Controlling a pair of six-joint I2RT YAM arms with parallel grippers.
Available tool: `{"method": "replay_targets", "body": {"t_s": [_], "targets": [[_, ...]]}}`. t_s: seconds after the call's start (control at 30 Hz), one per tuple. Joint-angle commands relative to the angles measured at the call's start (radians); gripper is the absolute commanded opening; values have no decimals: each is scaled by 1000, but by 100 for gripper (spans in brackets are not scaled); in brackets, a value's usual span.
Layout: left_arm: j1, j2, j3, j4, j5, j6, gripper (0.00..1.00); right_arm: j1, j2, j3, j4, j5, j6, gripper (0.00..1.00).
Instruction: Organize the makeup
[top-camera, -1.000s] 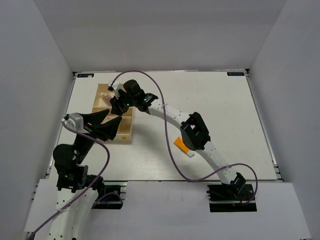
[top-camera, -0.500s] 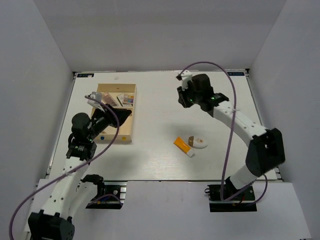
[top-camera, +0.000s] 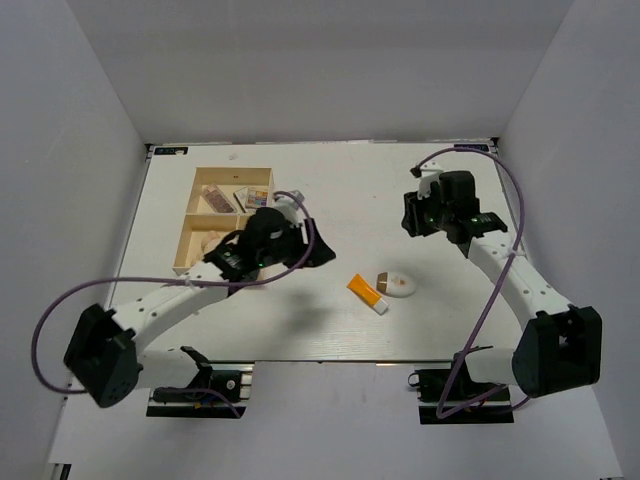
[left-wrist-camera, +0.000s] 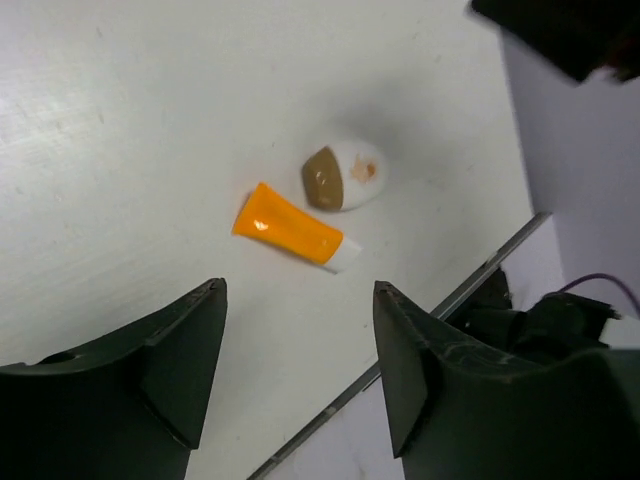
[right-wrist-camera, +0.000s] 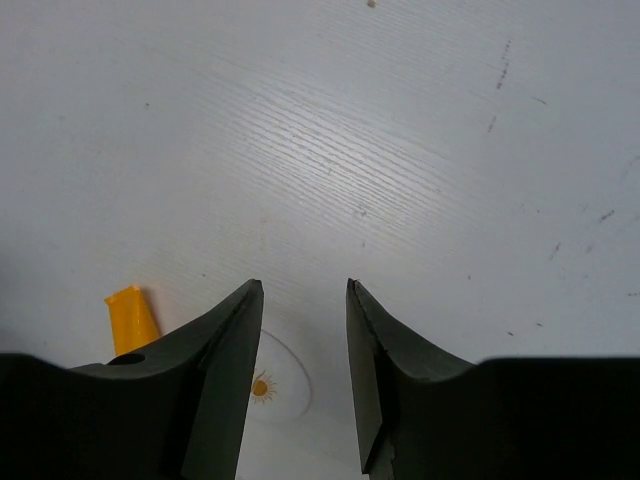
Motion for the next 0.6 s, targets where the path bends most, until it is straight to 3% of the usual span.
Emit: {"method": "replay_targets", "body": {"t_s": [0.0, 0.2, 0.43, 0.57], "targets": [[-110, 99, 53, -84, -192, -75, 71, -41, -63, -14, 36, -22, 22, 45], [-230, 253, 124, -113, -302, -263, 78, -100, -117, -23, 43, -55, 36, 44], [-287, 532, 317, -311, -362, -478, 83, -141, -154, -43, 56, -94, 45, 44], [-310, 604, 363, -309, -365, -544, 84, -155, -157, -44, 56, -115, 50, 43]]}}
